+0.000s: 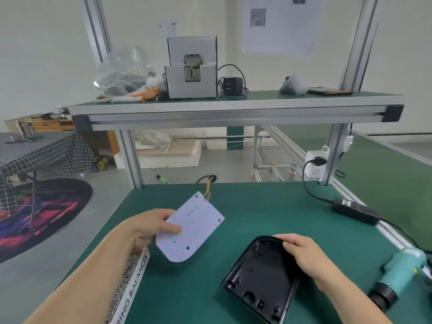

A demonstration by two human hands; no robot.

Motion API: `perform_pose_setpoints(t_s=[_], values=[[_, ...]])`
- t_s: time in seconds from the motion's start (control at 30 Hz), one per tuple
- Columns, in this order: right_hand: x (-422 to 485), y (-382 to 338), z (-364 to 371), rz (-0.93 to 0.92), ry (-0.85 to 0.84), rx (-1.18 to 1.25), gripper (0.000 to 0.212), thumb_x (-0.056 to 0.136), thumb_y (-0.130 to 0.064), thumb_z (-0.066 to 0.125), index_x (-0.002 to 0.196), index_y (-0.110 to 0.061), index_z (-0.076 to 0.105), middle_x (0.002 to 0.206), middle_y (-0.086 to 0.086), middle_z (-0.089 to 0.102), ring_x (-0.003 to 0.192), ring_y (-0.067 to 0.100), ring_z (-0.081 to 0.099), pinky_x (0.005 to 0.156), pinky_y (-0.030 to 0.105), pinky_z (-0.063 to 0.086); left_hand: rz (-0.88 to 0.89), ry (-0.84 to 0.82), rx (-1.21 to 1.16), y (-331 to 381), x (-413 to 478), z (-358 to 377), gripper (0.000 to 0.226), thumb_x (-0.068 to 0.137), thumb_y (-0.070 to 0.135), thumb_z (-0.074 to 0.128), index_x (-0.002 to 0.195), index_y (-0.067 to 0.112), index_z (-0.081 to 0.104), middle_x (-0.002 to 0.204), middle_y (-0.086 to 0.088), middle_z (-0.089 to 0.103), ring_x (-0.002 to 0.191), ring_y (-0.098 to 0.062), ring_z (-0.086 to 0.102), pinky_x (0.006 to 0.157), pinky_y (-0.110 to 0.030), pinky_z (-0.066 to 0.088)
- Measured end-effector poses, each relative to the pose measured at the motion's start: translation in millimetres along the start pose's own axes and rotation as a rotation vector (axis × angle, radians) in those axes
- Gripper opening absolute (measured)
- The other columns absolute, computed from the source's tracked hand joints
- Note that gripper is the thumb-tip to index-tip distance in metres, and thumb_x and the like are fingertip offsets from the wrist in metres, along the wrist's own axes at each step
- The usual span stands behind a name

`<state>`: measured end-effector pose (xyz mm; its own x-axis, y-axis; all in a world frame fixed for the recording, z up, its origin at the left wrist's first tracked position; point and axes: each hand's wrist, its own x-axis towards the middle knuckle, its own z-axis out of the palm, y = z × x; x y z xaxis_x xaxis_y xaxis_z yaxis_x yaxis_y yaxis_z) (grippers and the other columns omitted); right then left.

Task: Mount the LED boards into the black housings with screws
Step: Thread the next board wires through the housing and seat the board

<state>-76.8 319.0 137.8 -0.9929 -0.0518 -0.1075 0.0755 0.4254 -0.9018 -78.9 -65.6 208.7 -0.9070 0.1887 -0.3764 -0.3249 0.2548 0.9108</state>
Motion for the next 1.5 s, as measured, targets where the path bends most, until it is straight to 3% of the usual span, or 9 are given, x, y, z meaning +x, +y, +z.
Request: perform_pose_setpoints(t_s=[0.27, 0.47, 0.7, 0.87, 1.07, 1.17, 1.23, 1.33, 1.5], values=[[-33, 7, -12, -0.009, 0.063, -0.109, 0.024, 0.102, -0.019, 0.057, 0.123, -0.023, 0.068, 0.128, -0.004, 0.067, 0.113, 0.011, 0.057, 0.094, 0.023, 0.039, 0.251, -0.339, 0.004, 7, -74, 82, 0.037, 0.081, 0.005, 0.072, 0.117, -0.002, 0.067, 0.115, -0.019, 0.071, 0.099, -0.028, 0.07, 0.09, -0.036, 0.053], [-48, 4, -6, -0.056, 0.259, 0.08, 0.077, 0.079, -0.03, 0.086, 0.141, -0.015, 0.044, 0.128, 0.004, 0.056, 0.112, 0.019, 0.059, 0.1, 0.035, 0.047, 0.348, -0.445, 0.037, 0, -110, 113, 0.026, 0.08, 0.008, 0.072, 0.106, 0.011, 0.076, 0.105, -0.005, 0.075, 0.094, -0.017, 0.069, 0.089, -0.031, 0.051], [-60, -26, -14, -0.43, 0.626, 0.047, 0.052, 0.081, -0.006, 0.078, 0.125, -0.015, 0.052, 0.118, 0.002, 0.048, 0.08, -0.01, 0.057, 0.081, 0.004, 0.04, 0.521, -0.489, -0.059, 5, -123, 123, 0.024, 0.081, 0.004, 0.064, 0.097, 0.015, 0.077, 0.103, -0.009, 0.072, 0.097, -0.026, 0.063, 0.089, -0.035, 0.049], [-78, -32, -28, -0.221, 0.122, -0.154, 0.003, 0.094, -0.011, 0.066, 0.095, -0.014, 0.067, 0.098, 0.01, 0.071, 0.078, 0.018, 0.066, 0.076, 0.025, 0.051, 0.593, -0.432, -0.31, 3, -123, 123, 0.019, 0.077, 0.014, 0.078, 0.096, 0.018, 0.077, 0.101, -0.003, 0.073, 0.096, -0.022, 0.066, 0.087, -0.034, 0.051], [-144, -39, -58, -0.162, -0.544, -0.344, 0.024, 0.091, -0.044, 0.062, 0.094, -0.026, 0.076, 0.087, -0.005, 0.076, 0.07, 0.005, 0.064, 0.064, 0.019, 0.05, 0.724, -0.672, -0.551, 3, -118, 113, 0.029, 0.1, 0.0, 0.047, 0.123, 0.006, 0.062, 0.128, -0.014, 0.062, 0.124, -0.028, 0.055, 0.11, -0.041, 0.04], [-155, -32, -85, -0.146, -0.189, -0.391, 0.027, 0.074, -0.054, 0.07, 0.075, -0.028, 0.062, 0.07, -0.011, 0.067, 0.055, 0.001, 0.053, 0.05, 0.017, 0.041, 0.75, -0.683, -0.539, 0, -115, 111, 0.027, 0.1, 0.0, 0.047, 0.122, 0.005, 0.062, 0.128, -0.015, 0.061, 0.124, -0.029, 0.055, 0.109, -0.042, 0.039], [-140, -27, -88, -0.137, 0.067, -0.659, 0.026, 0.079, -0.033, 0.072, 0.097, -0.039, 0.055, 0.1, -0.012, 0.057, 0.068, 0.007, 0.056, 0.061, 0.026, 0.048, 0.759, -0.676, -0.548, 3, -113, 112, 0.026, 0.099, 0.002, 0.05, 0.121, 0.007, 0.064, 0.126, -0.014, 0.062, 0.122, -0.028, 0.056, 0.108, -0.041, 0.04], [-94, -13, -73, -0.026, -0.032, -0.974, 0.081, 0.085, 0.003, 0.049, 0.15, -0.042, 0.03, 0.151, 0.0, 0.021, 0.114, 0.024, 0.054, 0.074, 0.032, 0.046, 0.774, -0.667, -0.607, 10, -110, 117, 0.026, 0.099, 0.001, 0.049, 0.121, 0.005, 0.064, 0.125, -0.014, 0.062, 0.122, -0.029, 0.056, 0.107, -0.042, 0.04], [-35, 14, -61, -0.273, -0.127, -1.106, 0.042, 0.1, -0.01, 0.047, 0.138, -0.023, 0.059, 0.157, 0.003, 0.033, 0.138, 0.027, 0.04, 0.103, 0.037, 0.043, 0.655, -0.736, -0.848, 9, -104, 117, 0.031, 0.1, -0.01, 0.038, 0.124, -0.01, 0.057, 0.128, -0.029, 0.057, 0.126, -0.043, 0.052, 0.111, -0.053, 0.035]])
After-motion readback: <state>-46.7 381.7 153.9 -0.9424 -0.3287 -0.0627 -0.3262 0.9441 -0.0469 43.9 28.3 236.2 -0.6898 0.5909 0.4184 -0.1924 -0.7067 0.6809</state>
